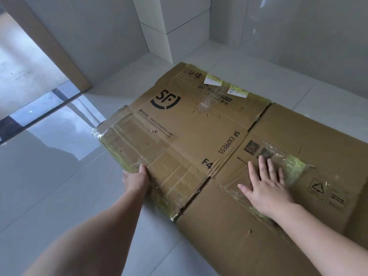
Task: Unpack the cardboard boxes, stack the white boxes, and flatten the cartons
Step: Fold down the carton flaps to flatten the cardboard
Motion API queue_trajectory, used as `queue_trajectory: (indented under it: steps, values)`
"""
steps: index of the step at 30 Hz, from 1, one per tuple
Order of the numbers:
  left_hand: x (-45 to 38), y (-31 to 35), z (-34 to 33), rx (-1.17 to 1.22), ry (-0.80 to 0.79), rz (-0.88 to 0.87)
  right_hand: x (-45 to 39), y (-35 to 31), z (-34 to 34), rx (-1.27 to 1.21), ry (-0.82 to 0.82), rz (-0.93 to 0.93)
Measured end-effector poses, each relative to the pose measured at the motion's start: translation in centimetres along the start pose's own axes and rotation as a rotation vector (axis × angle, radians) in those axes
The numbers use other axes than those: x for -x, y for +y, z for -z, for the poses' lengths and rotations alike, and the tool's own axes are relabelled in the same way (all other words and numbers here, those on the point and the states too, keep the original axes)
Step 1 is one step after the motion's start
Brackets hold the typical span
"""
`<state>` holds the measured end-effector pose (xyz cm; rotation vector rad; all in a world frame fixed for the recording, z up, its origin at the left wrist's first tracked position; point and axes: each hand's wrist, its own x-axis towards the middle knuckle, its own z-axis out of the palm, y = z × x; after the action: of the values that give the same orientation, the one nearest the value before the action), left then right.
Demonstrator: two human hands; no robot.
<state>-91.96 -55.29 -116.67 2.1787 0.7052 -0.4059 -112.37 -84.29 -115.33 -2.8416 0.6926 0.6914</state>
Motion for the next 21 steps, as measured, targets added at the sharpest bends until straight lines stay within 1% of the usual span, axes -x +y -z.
queue_trajectory:
  steps: [2,3,6,7,9,12,14,17,19,21]
  values:
    - [0.0,0.1,-0.1,-0.012,0.036,0.016,0.7,-0.4,0.2,-0.004,0.033,0.034]
    - [0.0,0.2,-0.2,-0.014,0.055,0.023,1.2,-1.0,0.3,0.001,0.040,0.084]
    - [0.0,0.7,-0.1,0.069,0.071,0.085,3.0,-4.2,-0.4,0.030,-0.025,0.295]
    - [0.1,0.8,0.1,0.114,0.073,0.127,3.3,-5.2,-0.8,0.032,-0.049,0.329]
    - [0.1,0.9,0.7,0.214,0.047,0.188,3.5,-6.9,-1.7,0.045,-0.072,0.320]
    - [-0.2,0.5,1.3,0.302,-0.050,0.193,3.6,-7.9,-2.6,0.086,-0.028,0.273]
    - [-0.3,0.5,1.5,0.307,-0.096,0.189,4.0,-8.0,-2.9,0.104,-0.011,0.248]
    - [-0.2,0.5,1.4,0.331,-0.167,0.184,5.9,-9.0,-2.6,0.035,0.007,0.236]
    - [0.1,0.4,1.4,0.396,-0.226,0.194,8.0,-10.3,-2.5,0.010,0.092,0.277]
    - [0.2,0.6,1.4,0.404,-0.229,0.182,10.0,-11.6,-2.5,-0.045,0.122,0.281]
